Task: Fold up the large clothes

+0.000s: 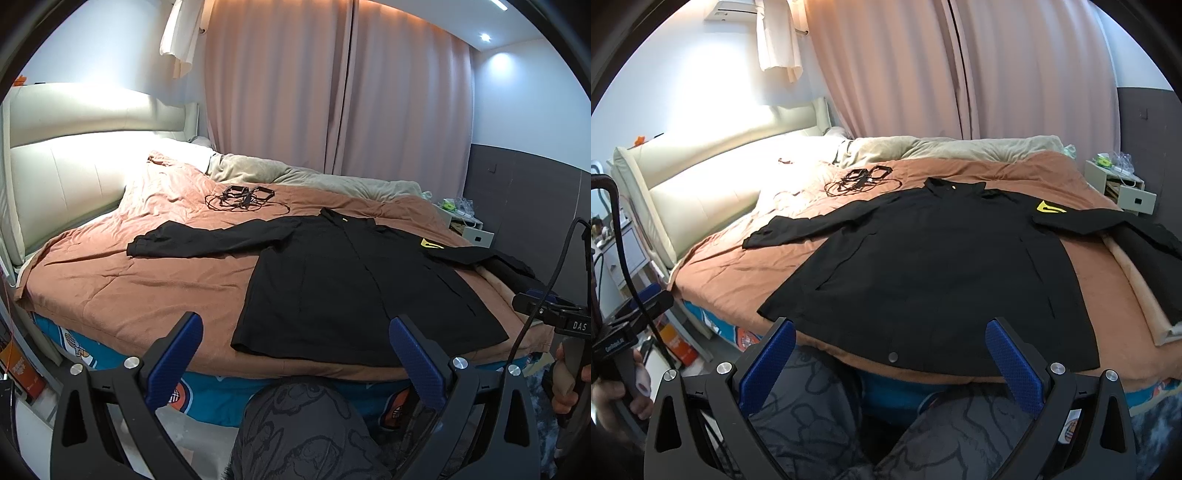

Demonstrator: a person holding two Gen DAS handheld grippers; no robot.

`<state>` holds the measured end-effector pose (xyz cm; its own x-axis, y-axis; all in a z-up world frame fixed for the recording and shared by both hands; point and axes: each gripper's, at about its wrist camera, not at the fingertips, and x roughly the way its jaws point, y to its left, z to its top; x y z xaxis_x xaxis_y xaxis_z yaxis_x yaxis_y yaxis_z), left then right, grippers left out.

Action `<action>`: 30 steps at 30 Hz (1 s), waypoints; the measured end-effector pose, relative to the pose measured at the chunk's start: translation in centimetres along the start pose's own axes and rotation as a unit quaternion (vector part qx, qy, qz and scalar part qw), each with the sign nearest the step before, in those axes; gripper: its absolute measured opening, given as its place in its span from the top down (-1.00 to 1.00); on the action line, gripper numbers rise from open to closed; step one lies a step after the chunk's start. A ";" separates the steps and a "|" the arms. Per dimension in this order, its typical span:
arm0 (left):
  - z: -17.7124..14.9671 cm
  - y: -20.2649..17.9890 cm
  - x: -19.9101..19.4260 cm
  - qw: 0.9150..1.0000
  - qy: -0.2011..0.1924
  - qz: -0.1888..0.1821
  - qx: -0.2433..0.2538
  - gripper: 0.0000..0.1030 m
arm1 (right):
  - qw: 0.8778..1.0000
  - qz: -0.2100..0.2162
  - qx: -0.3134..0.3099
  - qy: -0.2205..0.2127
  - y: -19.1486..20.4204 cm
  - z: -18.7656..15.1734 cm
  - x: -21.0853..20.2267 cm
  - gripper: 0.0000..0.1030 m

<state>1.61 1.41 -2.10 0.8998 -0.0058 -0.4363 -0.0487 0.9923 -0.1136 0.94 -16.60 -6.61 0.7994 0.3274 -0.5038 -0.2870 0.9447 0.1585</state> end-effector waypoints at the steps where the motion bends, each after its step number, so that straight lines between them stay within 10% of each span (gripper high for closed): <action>1: 0.0 0.1 0.5 1.000 0.004 0.001 -0.001 -1.00 | 1.000 -0.001 0.000 0.001 0.0 0.1 0.3 -1.00; 22: 2.9 7.7 11.9 0.995 0.066 0.045 -0.060 -0.99 | 0.997 -0.036 0.056 0.033 -4.0 5.3 11.4 -0.96; 30: 5.3 12.3 16.7 0.991 0.081 0.057 -0.093 -0.57 | 0.995 -0.033 0.073 0.051 -4.8 7.6 16.4 -0.62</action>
<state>18.30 14.15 -6.08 0.8029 0.0696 -0.5920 -0.2385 0.9477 -0.2121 19.42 -15.62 -9.18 0.7536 0.2684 -0.6001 -0.1500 0.9590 0.2406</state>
